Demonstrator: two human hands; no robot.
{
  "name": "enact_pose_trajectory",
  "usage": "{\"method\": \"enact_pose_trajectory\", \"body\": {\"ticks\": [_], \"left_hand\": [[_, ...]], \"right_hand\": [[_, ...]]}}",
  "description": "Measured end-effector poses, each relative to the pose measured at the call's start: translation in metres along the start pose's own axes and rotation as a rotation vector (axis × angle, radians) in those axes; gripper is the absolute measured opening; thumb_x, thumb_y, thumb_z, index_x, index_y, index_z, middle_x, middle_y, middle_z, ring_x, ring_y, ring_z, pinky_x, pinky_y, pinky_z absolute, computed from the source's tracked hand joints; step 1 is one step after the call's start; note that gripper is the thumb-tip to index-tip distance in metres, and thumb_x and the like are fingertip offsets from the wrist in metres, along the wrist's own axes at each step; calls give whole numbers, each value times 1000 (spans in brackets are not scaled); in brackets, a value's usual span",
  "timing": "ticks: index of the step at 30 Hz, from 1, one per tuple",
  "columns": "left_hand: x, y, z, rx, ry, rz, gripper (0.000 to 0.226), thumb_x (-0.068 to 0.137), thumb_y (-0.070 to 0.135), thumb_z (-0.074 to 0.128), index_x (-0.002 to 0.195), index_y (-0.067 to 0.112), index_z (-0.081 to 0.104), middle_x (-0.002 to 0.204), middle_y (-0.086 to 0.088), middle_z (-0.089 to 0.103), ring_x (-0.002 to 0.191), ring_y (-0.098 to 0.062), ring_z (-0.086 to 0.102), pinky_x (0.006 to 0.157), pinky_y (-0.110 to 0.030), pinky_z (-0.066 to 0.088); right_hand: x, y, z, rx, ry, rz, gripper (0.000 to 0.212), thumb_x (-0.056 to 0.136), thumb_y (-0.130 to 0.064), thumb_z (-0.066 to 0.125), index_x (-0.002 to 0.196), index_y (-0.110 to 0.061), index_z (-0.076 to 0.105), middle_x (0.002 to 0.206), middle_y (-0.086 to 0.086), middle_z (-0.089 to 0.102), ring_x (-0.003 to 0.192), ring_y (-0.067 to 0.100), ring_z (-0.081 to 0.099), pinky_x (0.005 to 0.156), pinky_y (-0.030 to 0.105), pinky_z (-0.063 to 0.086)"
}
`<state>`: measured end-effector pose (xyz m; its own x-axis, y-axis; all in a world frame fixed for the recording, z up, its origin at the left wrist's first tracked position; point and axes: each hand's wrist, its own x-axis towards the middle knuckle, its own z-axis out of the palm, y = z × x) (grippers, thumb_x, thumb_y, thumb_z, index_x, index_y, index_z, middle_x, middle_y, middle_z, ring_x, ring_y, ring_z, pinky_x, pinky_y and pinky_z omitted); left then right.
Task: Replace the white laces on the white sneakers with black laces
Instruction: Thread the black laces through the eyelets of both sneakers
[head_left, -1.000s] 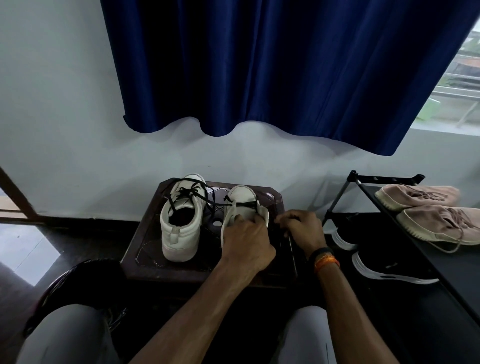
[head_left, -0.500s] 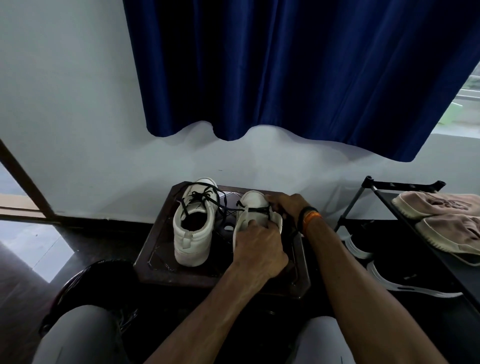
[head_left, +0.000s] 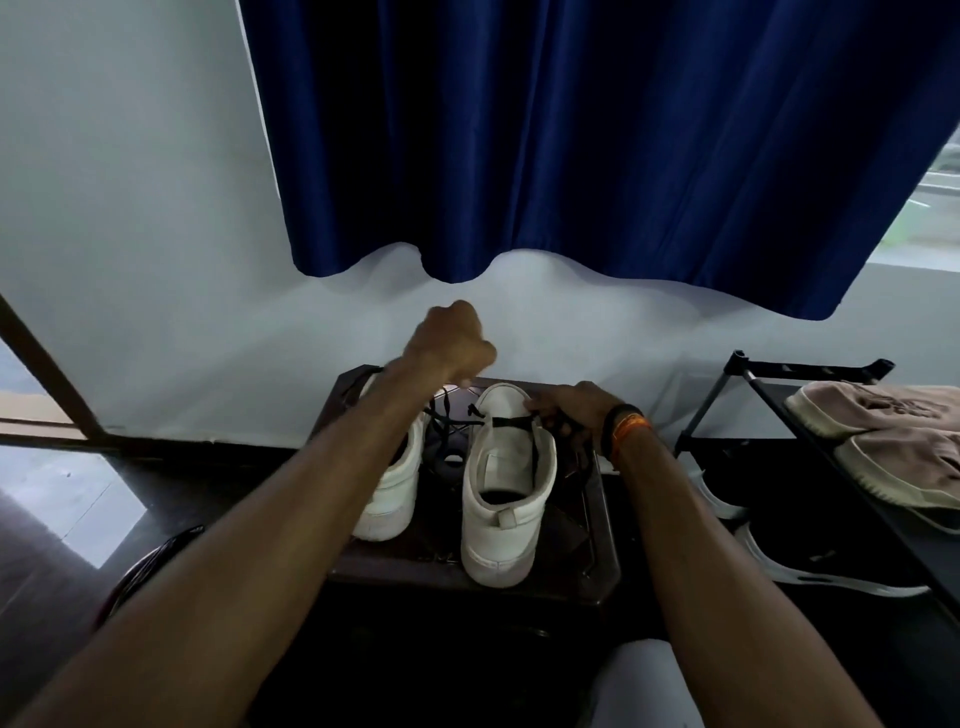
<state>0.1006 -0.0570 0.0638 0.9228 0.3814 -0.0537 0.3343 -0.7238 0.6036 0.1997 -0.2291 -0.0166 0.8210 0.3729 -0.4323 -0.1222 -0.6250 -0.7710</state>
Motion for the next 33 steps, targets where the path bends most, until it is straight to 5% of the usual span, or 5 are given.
{"method": "enact_pose_trajectory", "body": {"ticks": [5, 11, 25, 29, 33], "left_hand": [[40, -14, 17, 103, -377, -169, 16, 92, 4, 51, 99, -9, 56, 93, -25, 72, 85, -33, 74, 85, -42, 61], [63, -21, 41, -30, -630, -380, 7, 95, 5, 50, 91, -1, 52, 83, -16, 54, 62, -24, 58, 62, -31, 57], [71, -28, 41, -264, -554, -542, 24, 97, -11, 39, 81, -2, 53, 84, -14, 51, 70, -22, 51, 39, -27, 53], [68, -18, 46, -243, -412, -474, 23, 99, 1, 40, 78, 5, 49, 78, -11, 47, 64, -18, 47, 50, -32, 55], [70, -22, 43, -283, -276, -397, 13, 94, -2, 40, 90, 3, 52, 79, -11, 49, 62, -19, 47, 44, -35, 57]], "right_hand": [[3, 3, 2, 95, -25, 5, 24, 90, -25, 64, 69, -14, 67, 55, -2, 60, 50, 17, 40, 39, 20, 29], [10, 9, 5, 258, -36, 66, 25, 94, -17, 54, 73, -12, 65, 55, -1, 62, 40, 11, 36, 36, 17, 21], [3, 4, 19, 365, 160, 2, 21, 79, -12, 63, 59, -6, 66, 48, 8, 58, 39, 19, 40, 42, 23, 27], [7, 8, 25, 473, 164, -57, 13, 84, -9, 63, 74, -3, 69, 56, 8, 54, 44, 18, 38, 39, 22, 25], [6, 4, 25, 534, 96, -88, 44, 90, -11, 59, 46, -16, 63, 54, 5, 45, 38, 13, 33, 36, 20, 21]]}}
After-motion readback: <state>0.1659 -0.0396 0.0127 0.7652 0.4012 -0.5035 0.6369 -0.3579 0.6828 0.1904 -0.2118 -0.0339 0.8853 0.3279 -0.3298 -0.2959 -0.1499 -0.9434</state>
